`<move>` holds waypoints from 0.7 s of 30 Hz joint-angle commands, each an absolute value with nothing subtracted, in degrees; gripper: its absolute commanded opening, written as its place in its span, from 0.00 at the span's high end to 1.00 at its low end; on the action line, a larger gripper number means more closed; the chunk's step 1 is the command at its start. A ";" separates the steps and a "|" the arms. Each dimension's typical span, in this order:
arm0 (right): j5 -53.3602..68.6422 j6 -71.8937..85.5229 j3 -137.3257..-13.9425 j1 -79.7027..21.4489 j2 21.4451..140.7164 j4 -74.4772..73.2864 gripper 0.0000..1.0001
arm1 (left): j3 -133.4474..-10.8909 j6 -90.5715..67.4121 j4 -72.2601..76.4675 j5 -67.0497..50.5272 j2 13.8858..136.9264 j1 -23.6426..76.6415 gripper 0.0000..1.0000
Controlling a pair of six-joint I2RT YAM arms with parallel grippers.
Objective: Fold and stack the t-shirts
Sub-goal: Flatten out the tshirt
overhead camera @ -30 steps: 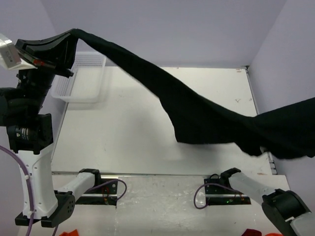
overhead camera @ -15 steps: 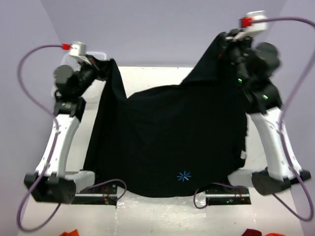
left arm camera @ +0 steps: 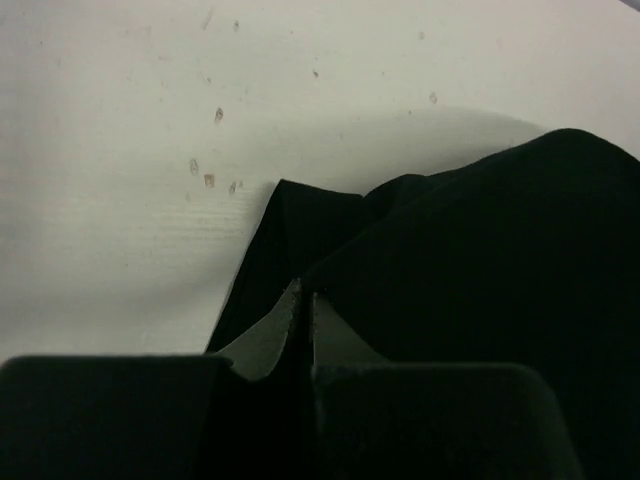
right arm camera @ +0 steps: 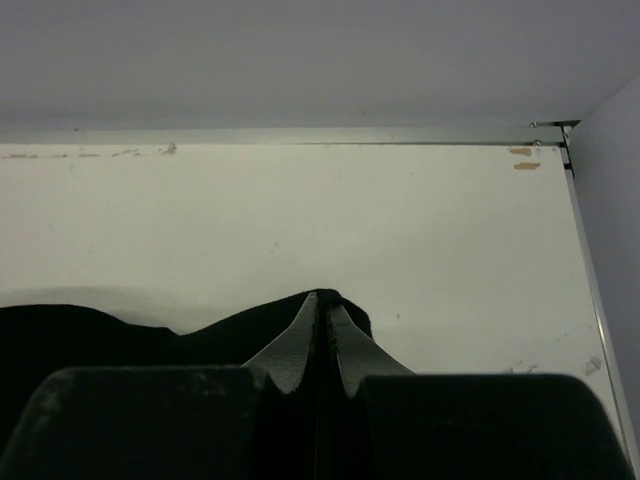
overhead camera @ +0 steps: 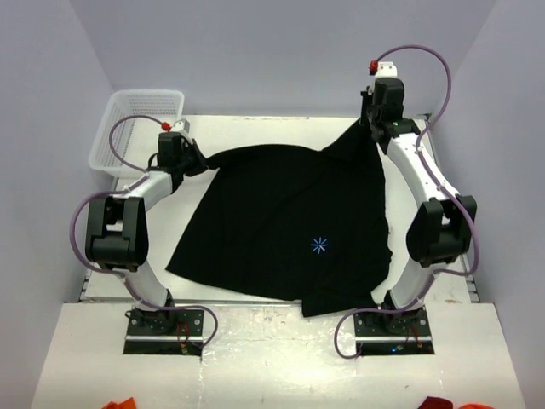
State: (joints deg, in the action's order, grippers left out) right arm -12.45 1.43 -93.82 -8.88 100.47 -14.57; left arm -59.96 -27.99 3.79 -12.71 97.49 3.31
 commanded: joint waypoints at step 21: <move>-16.61 1.23 -111.01 -4.92 113.47 -11.60 1.00 | -72.15 -16.79 3.62 11.41 94.05 3.78 1.00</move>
